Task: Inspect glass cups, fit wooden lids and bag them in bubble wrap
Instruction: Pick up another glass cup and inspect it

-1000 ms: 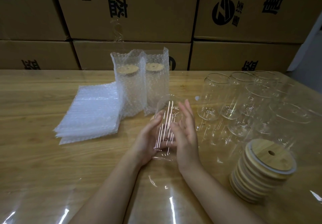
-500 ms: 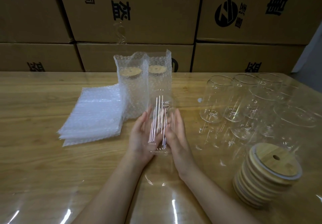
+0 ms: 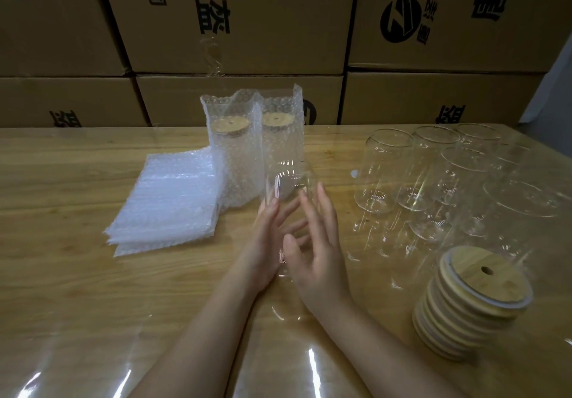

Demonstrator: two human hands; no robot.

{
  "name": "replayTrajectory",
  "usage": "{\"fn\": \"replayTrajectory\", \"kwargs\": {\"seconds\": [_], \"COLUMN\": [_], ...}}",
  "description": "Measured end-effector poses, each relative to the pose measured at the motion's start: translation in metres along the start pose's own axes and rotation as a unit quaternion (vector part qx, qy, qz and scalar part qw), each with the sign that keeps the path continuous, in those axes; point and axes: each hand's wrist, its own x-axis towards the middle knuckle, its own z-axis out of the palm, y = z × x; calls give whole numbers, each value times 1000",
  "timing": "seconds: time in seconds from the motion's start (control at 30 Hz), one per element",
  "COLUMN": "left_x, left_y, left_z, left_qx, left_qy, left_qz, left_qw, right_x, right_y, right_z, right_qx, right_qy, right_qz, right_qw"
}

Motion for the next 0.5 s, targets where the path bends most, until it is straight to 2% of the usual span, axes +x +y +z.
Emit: {"fn": "replayTrajectory", "kwargs": {"seconds": [0.17,0.27,0.37,0.5], "left_x": [1,2,4,5], "left_y": [-2,-5,-6,-3], "left_z": [-4,-8,-10,-11], "left_qx": [-39,-30,-28,19], "left_qy": [15,8,-10,-82], "left_qz": [8,-4,-4,-56], "left_qw": [999,1000,1000,995], "right_x": [1,-1,2,8], "right_y": [0,0,-1,2], "right_z": [2,4,2,-5], "right_qx": [-92,-125,-64,59], "right_qy": [-21,-30,-17,-9], "right_qz": [-110,-136,-62,37], "right_qw": [990,982,996,998]}}
